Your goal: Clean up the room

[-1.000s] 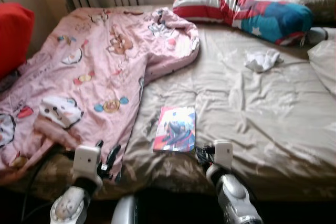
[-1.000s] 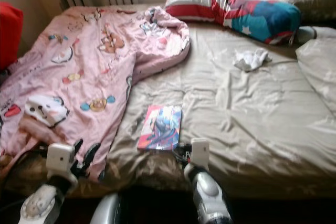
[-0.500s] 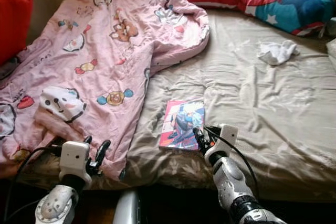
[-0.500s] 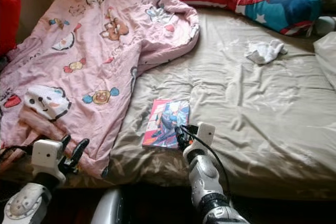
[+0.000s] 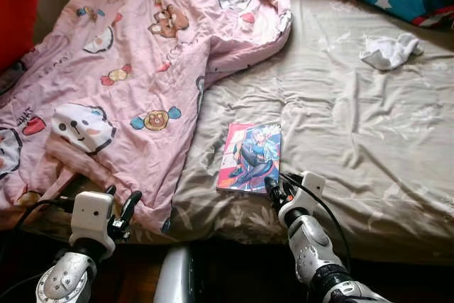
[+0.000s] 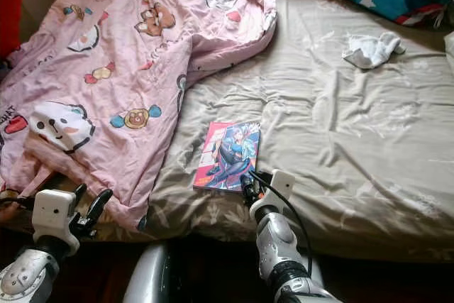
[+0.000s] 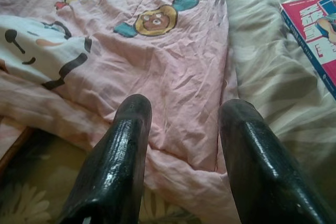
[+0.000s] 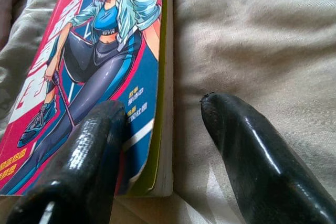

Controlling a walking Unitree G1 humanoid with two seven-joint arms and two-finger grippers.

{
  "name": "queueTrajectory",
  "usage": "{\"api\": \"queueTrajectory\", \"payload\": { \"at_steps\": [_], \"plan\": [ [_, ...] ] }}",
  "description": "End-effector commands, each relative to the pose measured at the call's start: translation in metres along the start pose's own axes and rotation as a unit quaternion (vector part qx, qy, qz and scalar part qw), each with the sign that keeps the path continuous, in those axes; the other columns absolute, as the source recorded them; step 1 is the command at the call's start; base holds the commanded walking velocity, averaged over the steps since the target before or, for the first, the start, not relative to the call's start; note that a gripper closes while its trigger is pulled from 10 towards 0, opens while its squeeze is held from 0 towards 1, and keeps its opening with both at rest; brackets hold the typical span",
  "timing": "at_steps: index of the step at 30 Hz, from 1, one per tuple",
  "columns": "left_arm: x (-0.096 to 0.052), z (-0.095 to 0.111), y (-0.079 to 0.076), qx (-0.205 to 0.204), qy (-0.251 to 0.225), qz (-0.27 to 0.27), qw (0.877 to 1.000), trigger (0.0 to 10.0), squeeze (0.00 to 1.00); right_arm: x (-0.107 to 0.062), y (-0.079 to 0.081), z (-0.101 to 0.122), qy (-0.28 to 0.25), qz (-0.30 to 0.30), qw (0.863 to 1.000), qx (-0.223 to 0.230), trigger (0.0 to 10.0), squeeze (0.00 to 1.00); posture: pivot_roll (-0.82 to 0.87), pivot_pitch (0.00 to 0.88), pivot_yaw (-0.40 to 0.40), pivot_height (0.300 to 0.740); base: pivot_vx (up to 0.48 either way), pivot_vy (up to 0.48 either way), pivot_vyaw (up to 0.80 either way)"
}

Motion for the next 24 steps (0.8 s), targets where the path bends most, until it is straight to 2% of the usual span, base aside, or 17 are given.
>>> {"api": "queueTrajectory", "payload": {
  "at_steps": [1, 14, 18, 24],
  "plan": [
    [-0.009, -0.007, 0.008, 0.001, 0.02, 0.007, 1.0, 10.0, 0.0, -0.004, -0.005, -0.017, 0.028, -0.011, 0.999, 0.019, 10.0, 0.0, 0.23, 0.35, 0.116, 0.536, 0.0, 0.0, 0.0],
    [-0.014, -0.006, 0.016, 0.012, 0.027, 0.009, 1.0, 10.0, 0.0, -0.008, 0.014, -0.039, 0.079, 0.06, 0.991, 0.089, 10.0, 0.0, 0.26, 0.35, 0.134, 0.536, 0.0, 0.0, 0.0],
    [-0.016, -0.008, 0.018, 0.014, 0.031, 0.009, 0.999, 10.0, 0.0, -0.01, 0.021, -0.046, 0.097, 0.09, 0.987, 0.091, 10.0, 0.0, 0.26, 0.352, 0.137, 0.536, 0.0, 0.0, 0.0],
    [-0.016, -0.009, 0.018, 0.016, 0.035, 0.007, 0.999, 10.0, 0.0, -0.015, 0.019, -0.055, 0.122, 0.102, 0.983, 0.089, 10.0, 0.0, 0.26, 0.352, 0.139, 0.536, 0.0, 0.0, 0.0]
  ]
}}
Point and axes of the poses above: a point about 5 cm out from each wrist's last joint towards the gripper, its own x axis pointing out of the wrist towards the gripper, its own z axis along the axis of the wrist's last joint, y = z × x, the point moved 3 cm from there along x, pointing out of the wrist towards the gripper, and after that the axes turned 13 degrees about x, right-handed, at the moved point
